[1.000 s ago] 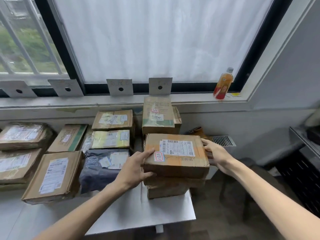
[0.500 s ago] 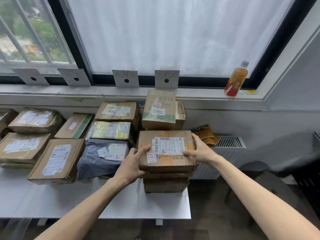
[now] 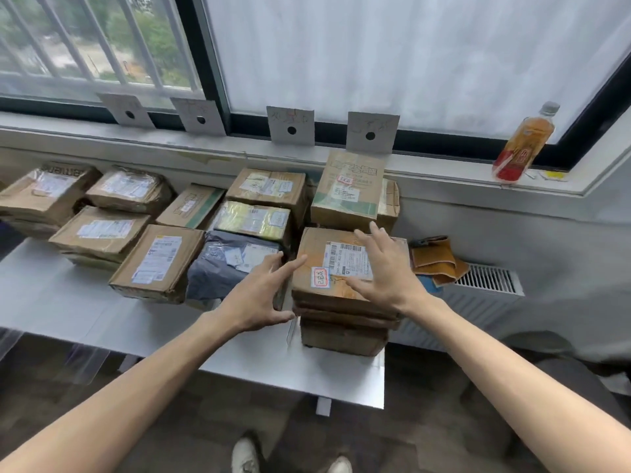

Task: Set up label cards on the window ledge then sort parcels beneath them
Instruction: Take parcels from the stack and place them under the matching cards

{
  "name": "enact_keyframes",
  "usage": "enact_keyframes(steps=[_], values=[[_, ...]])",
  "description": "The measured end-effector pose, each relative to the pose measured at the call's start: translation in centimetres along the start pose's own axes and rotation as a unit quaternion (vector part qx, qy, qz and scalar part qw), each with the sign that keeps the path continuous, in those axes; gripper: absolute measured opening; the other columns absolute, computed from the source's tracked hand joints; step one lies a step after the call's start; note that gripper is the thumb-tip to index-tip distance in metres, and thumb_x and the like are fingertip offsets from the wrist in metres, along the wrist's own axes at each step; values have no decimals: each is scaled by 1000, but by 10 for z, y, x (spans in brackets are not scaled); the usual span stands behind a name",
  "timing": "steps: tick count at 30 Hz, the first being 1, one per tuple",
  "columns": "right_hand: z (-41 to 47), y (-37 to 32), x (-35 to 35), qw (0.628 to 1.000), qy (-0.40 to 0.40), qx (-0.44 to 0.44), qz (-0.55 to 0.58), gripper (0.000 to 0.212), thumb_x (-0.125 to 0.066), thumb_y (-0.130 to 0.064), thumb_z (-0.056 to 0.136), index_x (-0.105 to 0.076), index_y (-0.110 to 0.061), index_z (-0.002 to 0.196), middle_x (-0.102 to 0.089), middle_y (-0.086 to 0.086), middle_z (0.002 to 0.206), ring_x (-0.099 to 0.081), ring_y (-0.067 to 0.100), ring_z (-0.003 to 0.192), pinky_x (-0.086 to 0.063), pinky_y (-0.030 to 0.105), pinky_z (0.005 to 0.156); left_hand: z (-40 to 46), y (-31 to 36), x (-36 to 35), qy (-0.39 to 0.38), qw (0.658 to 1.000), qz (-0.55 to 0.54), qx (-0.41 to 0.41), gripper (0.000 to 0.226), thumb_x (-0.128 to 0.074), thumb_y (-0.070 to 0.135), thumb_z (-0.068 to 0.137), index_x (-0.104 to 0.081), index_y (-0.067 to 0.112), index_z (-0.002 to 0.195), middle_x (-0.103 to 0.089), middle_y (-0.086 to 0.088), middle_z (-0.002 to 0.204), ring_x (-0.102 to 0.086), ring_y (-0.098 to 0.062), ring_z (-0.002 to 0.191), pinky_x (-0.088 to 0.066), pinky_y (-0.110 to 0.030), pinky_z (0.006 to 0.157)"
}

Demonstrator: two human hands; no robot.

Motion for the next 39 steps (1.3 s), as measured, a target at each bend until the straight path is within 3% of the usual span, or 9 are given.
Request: enact_keyframes(steps=[7,16,21,27,32,39], values=[[17,-89,-30,993,-90,73,2,85,-71,-42,88,-24,-23,157,-7,8,168,-3,25,155,-12,44,126,-67,-58,32,63,994,22,83,96,-77,41,80,-15,50,152,5,1,163,-11,-29,151,-27,-40,119],[33,-260,-106,974,-177,136,-29,88,-70,-42,89,-19,-19,158,-15,9,165,-14,27,152,-18,37,122,-213,-181,79,78,974,25,210,94,-76,36,80,-16,53,150,-7,-10,162,-17,-30,148,-27,-39,119],[37,-380,-168,951,-225,206,-48,84,-70,-42,87,-25,-19,154,-32,10,150,-34,32,138,-32,39,113,-316,-257,109,94,950,14,299,90,-72,42,83,-16,47,153,-7,-7,163,-16,-29,149,-30,-43,117],[36,-497,-231,926,-257,269,-66,84,-68,-45,89,-24,-19,155,-29,8,155,-29,28,143,-31,41,115,-422,-324,124,118,919,-17,376,93,-71,42,82,-14,43,156,-10,-7,162,-20,-30,147,-29,-38,117],[52,-545,-265,910,-292,281,-87,85,-67,-44,90,-20,-21,157,-20,8,161,-22,28,147,-26,39,116,-458,-365,130,140,905,-37,400,94,-72,42,81,-15,45,155,-10,-5,162,-18,-27,149,-30,-37,117],[94,-569,-306,925,-291,236,-59,82,-66,-39,93,-19,-21,157,-19,10,163,-20,29,149,-25,39,118,-449,-434,147,136,907,-44,397,94,-72,42,80,-13,51,153,-13,-5,160,-29,-28,144,-37,-38,113]])
Point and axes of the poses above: each hand's wrist, its own z-axis towards the middle knuckle, its own x-axis out of the back of the hand, y = z × x, the point moved 3 cm from there along z, towards the middle knuckle
